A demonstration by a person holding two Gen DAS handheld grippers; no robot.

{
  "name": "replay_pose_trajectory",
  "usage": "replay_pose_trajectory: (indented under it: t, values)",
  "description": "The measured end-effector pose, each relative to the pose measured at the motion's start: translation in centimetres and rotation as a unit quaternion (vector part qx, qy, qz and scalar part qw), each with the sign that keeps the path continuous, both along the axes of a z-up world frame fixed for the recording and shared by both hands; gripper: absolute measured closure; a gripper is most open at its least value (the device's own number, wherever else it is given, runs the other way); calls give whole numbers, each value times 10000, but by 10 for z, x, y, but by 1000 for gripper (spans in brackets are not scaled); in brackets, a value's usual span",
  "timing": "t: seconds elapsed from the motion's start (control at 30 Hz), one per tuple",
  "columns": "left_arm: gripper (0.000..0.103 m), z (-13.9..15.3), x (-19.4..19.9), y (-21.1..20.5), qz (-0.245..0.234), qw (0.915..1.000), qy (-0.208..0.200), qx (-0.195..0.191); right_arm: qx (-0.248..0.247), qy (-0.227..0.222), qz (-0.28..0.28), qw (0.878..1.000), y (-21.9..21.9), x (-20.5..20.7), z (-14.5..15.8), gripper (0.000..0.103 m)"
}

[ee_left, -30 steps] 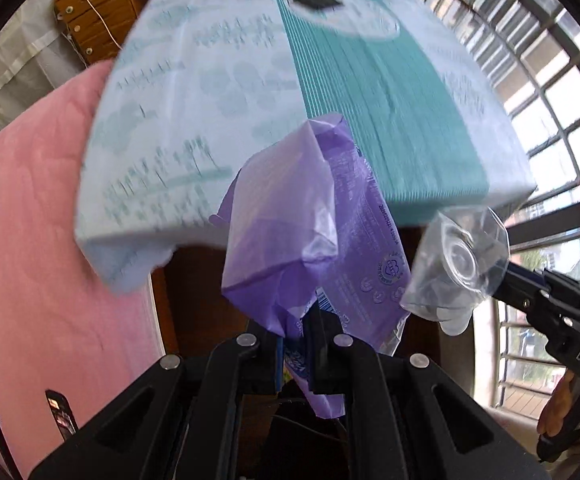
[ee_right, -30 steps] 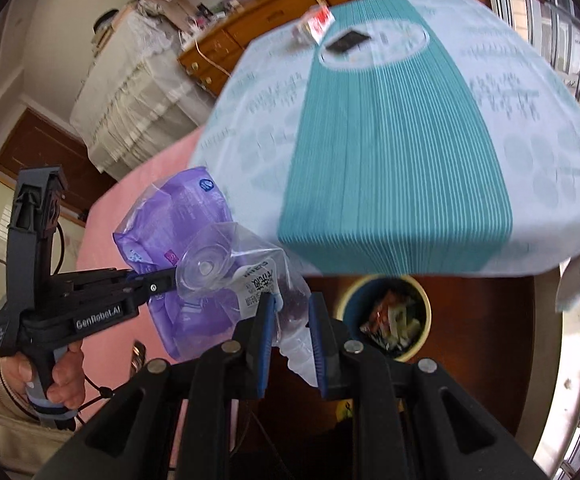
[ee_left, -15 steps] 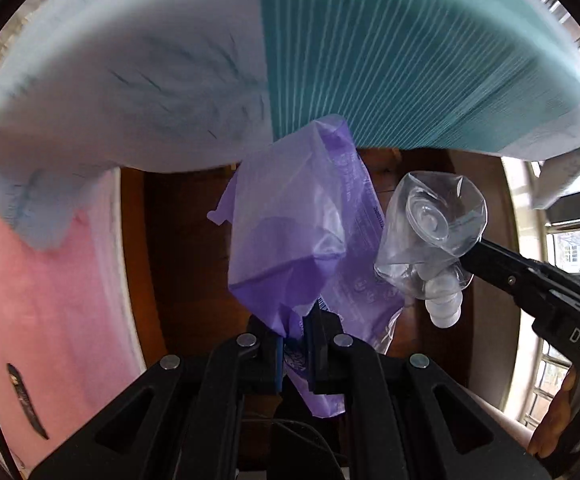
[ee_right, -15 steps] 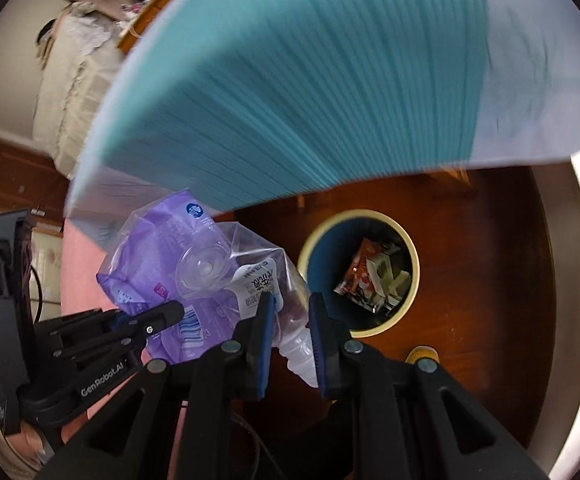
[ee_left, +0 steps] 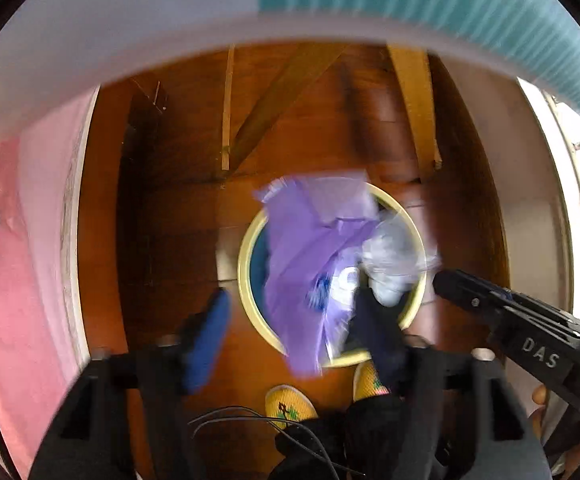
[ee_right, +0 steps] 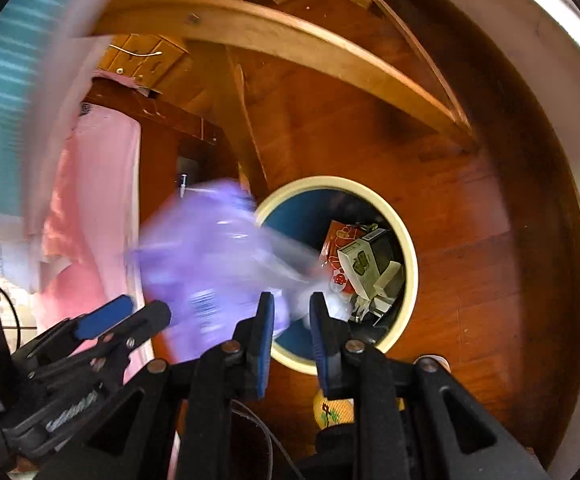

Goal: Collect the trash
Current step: 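Open both tools over the bin to drop the bag and cup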

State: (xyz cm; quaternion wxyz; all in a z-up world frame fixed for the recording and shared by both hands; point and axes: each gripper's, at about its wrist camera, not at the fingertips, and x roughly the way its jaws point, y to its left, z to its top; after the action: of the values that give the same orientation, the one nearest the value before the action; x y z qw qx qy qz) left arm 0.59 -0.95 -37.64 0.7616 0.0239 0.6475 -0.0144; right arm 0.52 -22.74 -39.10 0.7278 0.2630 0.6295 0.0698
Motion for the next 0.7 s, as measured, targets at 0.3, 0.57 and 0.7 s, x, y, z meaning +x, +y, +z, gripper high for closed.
replay_pose_trajectory:
  t: [0.3,0.57,0.7]
  values:
    - [29,4,11,11,126,9995,-138,247,-307,108,204,9993,12,0,-13,84]
    - [29,38,5,16,253,9992,-117,270,-632,107,357,9973,11,-1,22,84]
    - [29,74,-5,17,257,9994,-110,196,-758,131,446,9960,14,-6,55,84]
